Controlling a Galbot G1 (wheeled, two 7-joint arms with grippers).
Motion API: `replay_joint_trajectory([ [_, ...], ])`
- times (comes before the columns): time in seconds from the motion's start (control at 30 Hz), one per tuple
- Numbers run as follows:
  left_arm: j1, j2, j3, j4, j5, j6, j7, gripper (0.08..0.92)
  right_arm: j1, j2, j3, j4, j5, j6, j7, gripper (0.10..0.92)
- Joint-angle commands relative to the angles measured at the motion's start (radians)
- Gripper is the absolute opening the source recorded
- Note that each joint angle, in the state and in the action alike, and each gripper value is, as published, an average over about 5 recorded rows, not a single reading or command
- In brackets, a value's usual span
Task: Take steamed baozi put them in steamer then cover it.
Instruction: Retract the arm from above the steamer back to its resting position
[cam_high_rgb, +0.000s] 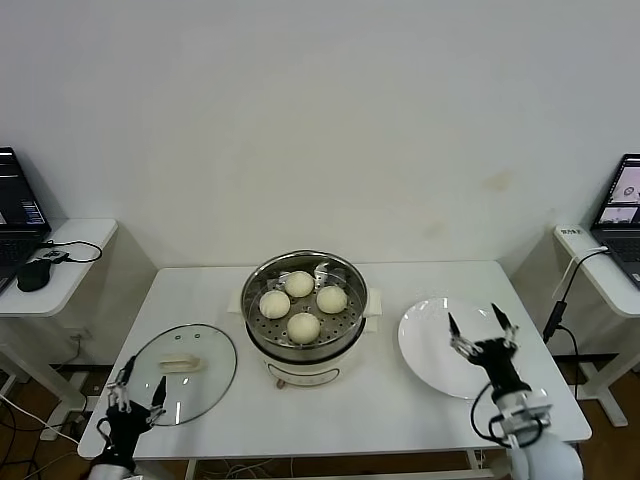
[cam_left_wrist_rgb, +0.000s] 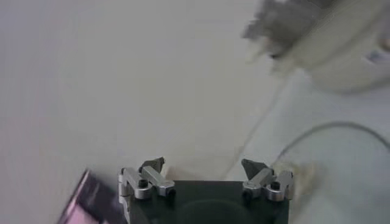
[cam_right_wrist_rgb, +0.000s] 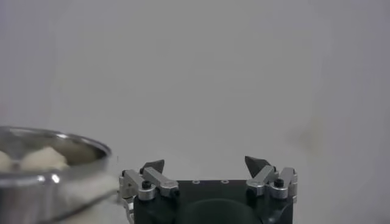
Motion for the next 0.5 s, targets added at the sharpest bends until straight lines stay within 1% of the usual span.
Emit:
replay_joint_trajectory([
  [0.03,-0.131,0.057,0.015,0.16,0.284,-0.036,0.047,0.823,-0.124,0.078,0.123,0.017,0.032,0.025,0.013,0.822],
  [0.23,-0.208,0.068,0.043,0.228,0.281,-0.032,0.057,0.823,-0.141,0.081,0.134,0.022,0.045,0.018,0.014,0.823],
  [0.5,-0.276,0.074,0.068,0.274,0.277,-0.024,0.066,0.823,-0.145,0.091,0.139,0.018,0.044,0.019,0.012,0.823],
])
